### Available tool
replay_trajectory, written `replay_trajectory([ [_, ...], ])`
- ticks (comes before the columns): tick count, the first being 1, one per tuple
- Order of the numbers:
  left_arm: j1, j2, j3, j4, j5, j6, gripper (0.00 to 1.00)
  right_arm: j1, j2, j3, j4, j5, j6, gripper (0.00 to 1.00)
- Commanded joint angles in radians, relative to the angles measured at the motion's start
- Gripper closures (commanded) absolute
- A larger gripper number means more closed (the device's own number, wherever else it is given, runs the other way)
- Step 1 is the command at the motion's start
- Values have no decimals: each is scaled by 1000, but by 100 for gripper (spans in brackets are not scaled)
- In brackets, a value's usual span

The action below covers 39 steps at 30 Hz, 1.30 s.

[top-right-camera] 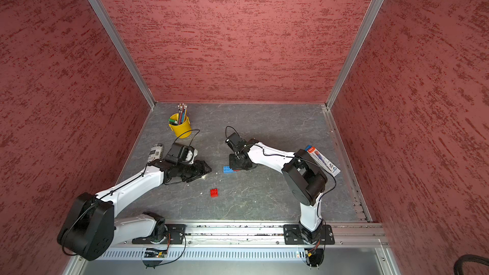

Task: Assemble the letter y with lego
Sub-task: Assemble the lego brick with the lego brick.

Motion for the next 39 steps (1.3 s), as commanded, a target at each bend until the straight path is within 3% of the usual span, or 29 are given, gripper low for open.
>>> replay_trajectory([
  [1, -3, -7, 10, 12, -5, 19, 28, -2, 25, -12, 12, 24, 14, 78],
  [26, -3, -31, -15, 12, -18, 15, 28, 49, 103, 25, -93, 160, 48, 81],
  [39, -3, -37, -26, 12, -20, 15, 28, 61, 89, 18, -68, 153, 79, 80],
])
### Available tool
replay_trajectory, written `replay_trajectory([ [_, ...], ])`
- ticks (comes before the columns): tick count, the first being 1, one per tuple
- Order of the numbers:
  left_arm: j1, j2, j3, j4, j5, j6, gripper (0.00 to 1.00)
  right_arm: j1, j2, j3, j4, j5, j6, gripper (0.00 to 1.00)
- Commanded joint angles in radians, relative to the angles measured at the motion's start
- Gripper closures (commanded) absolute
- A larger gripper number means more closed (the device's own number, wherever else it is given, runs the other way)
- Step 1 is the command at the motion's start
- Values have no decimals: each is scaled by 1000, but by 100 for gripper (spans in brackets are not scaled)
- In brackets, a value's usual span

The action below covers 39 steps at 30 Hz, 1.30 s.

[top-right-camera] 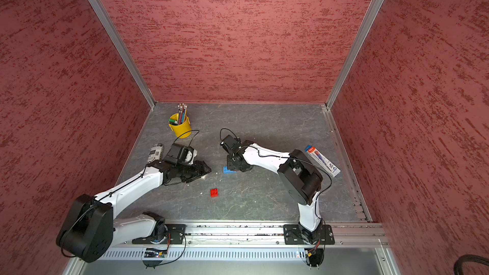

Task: Assemble the letter y with lego
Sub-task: Assemble the lego brick with the lego brick, then pick up the lego brick from the center of the board.

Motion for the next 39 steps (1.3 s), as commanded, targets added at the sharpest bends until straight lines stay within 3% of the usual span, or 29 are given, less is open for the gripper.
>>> replay_trajectory([
  [1, -2, -24, -16, 11, -12, 13, 28, 7, 40, -21, -27, 22, 23, 79],
  [8, -4, -24, -11, 10, -14, 12, 28, 7, -2, 30, -31, 21, 16, 57],
  [12, -8, -26, -7, 6, -12, 8, 28, 7, -31, 30, -14, 12, 20, 49],
  [17, -38, -24, 8, -16, -23, 1, 29, 6, -80, 13, 2, 35, 22, 48],
  [22, -99, -29, 25, -72, -51, -15, 31, 5, -197, -64, 113, 8, -60, 50],
  [27, -161, -53, 14, -110, -67, -84, 32, 5, -314, -167, 231, -208, -234, 52],
  [32, -248, -56, 23, -163, -129, -164, 32, 6, -365, -260, 215, -401, -357, 55],
  [39, -374, -9, 39, -185, -204, -306, 34, -1, -415, -363, 202, -355, -382, 55],
])
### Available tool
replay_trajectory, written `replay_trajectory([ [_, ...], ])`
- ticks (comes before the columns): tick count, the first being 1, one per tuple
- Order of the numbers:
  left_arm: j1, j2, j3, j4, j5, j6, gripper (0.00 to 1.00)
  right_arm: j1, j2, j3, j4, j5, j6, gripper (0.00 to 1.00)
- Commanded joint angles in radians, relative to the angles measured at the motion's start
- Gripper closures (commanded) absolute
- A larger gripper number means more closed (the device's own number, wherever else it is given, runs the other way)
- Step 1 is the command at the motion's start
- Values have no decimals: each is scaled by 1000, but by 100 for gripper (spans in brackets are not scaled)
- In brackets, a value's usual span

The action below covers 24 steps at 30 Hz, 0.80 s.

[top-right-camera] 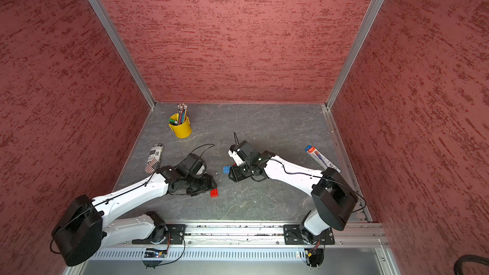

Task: Assemble the letter y with lego
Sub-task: Pick up the lego brick from the center of the board.

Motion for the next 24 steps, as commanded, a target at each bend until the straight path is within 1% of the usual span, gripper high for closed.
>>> replay_trajectory([
  [1, -52, 43, 39, -21, -63, -94, 34, -7, -44, -20, 13, -14, -38, 55],
  [4, -94, 121, 70, -33, -91, -134, 36, -20, -54, -44, 29, -12, -29, 55],
  [10, -150, 254, 146, -90, -158, -192, 43, -46, -78, -64, 19, -8, -58, 55],
  [13, -161, 283, 165, -116, -180, -206, 50, -55, -78, -68, 17, -12, -68, 55],
  [15, -162, 292, 170, -120, -184, -213, 56, -60, -108, -73, 18, -10, -70, 55],
  [16, -162, 294, 171, -120, -185, -214, 57, -62, -110, -74, 19, -12, -72, 55],
  [24, -163, 319, 202, -137, -197, -190, 57, -66, -96, -73, 22, -16, -75, 55],
])
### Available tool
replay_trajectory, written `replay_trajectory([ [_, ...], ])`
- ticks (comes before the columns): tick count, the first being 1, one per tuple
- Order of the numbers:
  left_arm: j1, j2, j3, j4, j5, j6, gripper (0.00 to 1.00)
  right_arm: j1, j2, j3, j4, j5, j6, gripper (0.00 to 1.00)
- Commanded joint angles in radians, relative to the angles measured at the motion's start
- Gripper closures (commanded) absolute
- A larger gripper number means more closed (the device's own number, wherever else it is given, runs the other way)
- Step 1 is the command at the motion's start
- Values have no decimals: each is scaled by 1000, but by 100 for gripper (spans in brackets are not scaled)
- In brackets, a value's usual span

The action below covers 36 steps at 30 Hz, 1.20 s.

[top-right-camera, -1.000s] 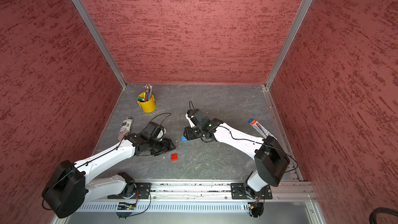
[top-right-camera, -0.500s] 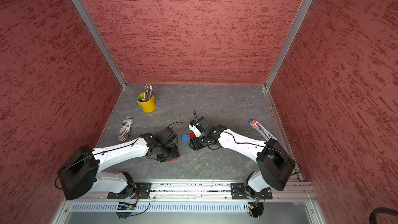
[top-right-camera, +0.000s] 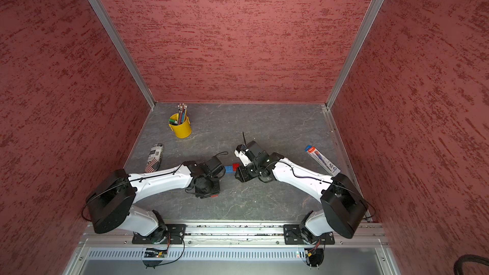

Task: Assemble the letter y with lego
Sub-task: Pick up the lego brick from the center of the board.

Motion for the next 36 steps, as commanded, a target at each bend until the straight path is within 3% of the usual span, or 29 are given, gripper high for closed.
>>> replay_trajectory([
  [1, -3, 17, 27, -20, -27, 9, 58, -6, -7, -8, 16, -12, -11, 55],
  [6, 5, 19, 34, -23, -27, 24, 55, -6, 1, -3, 20, -19, -7, 56],
  [17, 45, -15, 37, -14, -16, 82, 76, -11, 1, -3, 33, -29, 0, 56],
  [24, 157, -41, 83, 21, 49, 227, 78, -15, -41, -60, 72, -119, -7, 56],
  [36, 309, 116, 284, 18, 165, 416, 79, -15, -67, -105, 132, -64, 66, 56],
])
